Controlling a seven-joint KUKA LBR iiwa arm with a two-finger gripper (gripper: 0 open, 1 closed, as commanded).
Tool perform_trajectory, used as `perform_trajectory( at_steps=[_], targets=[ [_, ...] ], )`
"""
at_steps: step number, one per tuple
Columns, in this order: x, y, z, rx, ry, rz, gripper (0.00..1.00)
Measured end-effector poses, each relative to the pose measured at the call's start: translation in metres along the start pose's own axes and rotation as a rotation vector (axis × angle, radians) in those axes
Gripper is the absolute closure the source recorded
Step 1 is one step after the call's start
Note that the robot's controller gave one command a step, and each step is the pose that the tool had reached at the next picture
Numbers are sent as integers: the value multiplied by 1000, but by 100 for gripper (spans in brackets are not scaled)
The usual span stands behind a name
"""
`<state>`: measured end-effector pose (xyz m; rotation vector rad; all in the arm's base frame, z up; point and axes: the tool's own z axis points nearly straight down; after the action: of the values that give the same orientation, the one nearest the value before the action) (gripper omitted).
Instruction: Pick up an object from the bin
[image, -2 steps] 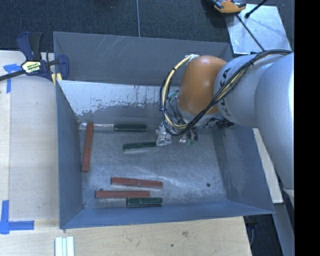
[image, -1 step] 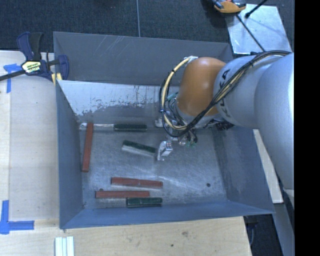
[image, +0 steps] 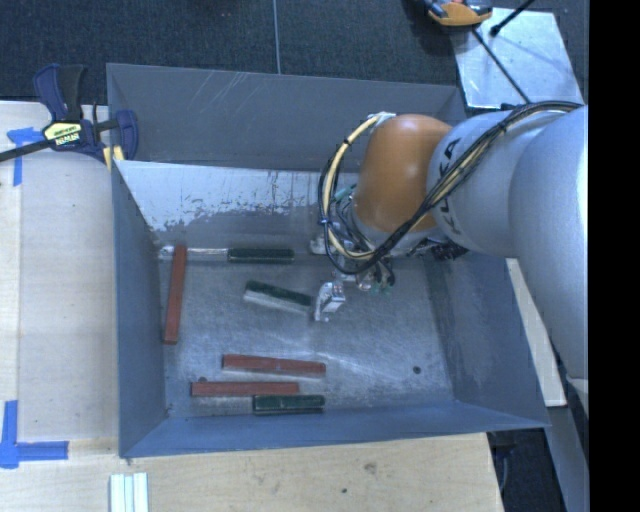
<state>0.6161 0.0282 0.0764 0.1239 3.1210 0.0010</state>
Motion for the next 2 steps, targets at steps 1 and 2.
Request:
perform_trajectory(
  at_steps=[1, 2],
  targets=[
    [16, 48, -4, -2, -15, 165, 100],
    [16, 48, -4, -2, -15, 165, 100]
  ],
)
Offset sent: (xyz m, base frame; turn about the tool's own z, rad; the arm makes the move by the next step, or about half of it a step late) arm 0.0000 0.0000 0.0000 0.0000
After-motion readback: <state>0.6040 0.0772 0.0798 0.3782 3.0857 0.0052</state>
